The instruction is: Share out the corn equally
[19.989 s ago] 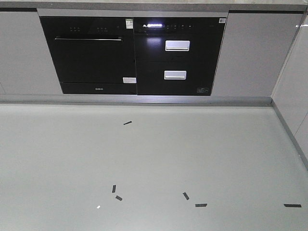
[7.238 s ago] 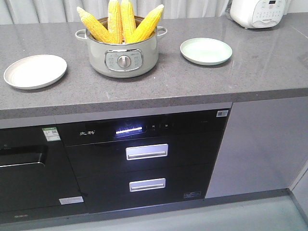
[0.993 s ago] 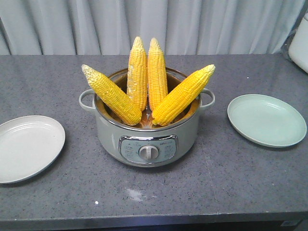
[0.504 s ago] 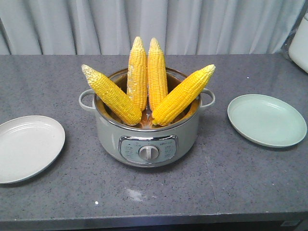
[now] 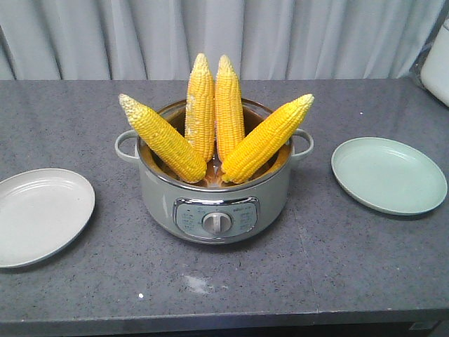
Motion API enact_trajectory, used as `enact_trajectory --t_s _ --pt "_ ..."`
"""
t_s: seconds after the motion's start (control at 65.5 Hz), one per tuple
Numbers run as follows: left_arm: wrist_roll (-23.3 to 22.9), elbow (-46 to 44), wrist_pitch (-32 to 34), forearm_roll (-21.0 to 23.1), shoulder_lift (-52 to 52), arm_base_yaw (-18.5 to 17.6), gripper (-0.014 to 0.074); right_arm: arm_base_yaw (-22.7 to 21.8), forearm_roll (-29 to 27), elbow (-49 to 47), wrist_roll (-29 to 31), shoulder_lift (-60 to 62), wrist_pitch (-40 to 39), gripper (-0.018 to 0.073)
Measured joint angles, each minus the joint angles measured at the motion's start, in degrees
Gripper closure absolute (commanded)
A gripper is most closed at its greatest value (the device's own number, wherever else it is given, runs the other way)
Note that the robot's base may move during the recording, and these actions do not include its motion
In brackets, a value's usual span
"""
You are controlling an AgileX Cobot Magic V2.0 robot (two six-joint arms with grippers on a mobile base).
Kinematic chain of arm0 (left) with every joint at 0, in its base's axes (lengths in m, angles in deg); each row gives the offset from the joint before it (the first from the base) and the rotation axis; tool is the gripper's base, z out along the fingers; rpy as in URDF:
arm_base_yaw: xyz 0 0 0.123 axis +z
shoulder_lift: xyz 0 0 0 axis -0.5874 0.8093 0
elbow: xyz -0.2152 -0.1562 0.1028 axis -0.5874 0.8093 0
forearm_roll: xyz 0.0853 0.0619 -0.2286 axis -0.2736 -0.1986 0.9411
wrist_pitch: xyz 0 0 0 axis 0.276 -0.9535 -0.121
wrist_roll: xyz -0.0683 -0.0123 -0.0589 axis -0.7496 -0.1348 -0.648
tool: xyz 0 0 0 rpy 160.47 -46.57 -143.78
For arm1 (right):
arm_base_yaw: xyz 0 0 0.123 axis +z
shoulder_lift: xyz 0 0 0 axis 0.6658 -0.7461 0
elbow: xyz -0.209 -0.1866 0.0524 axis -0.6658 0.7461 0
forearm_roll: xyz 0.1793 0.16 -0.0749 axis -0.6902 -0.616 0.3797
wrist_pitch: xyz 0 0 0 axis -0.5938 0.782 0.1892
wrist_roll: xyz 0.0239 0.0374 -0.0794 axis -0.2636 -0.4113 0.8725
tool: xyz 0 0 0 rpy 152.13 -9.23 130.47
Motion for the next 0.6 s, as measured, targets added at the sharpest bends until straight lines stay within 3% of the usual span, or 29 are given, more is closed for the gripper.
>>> enact_trajectory --t_s 0.092,0.29,0.473,0.596 --pt "0.8 -2.6 -0.9 0.1 3.1 0.0 0.0603 0.0 -1.6 -5.9 4.0 -3.2 6.5 0.0562" --pt "0.8 -7.2 -1.2 2.4 8.1 -0.4 0.0603 2.6 -4.9 -15.9 5.3 -13.8 13.5 0.0562" --pt "0.8 -7.6 -2.7 2.8 12.2 -4.1 0.0603 11.6 -6.1 -18.4 5.6 -24.3 13.7 0.0562" --pt "0.8 -7.7 -2.9 2.9 13.6 -6.3 0.0603 14.3 -5.9 -18.4 5.6 -29.3 9.7 0.0562"
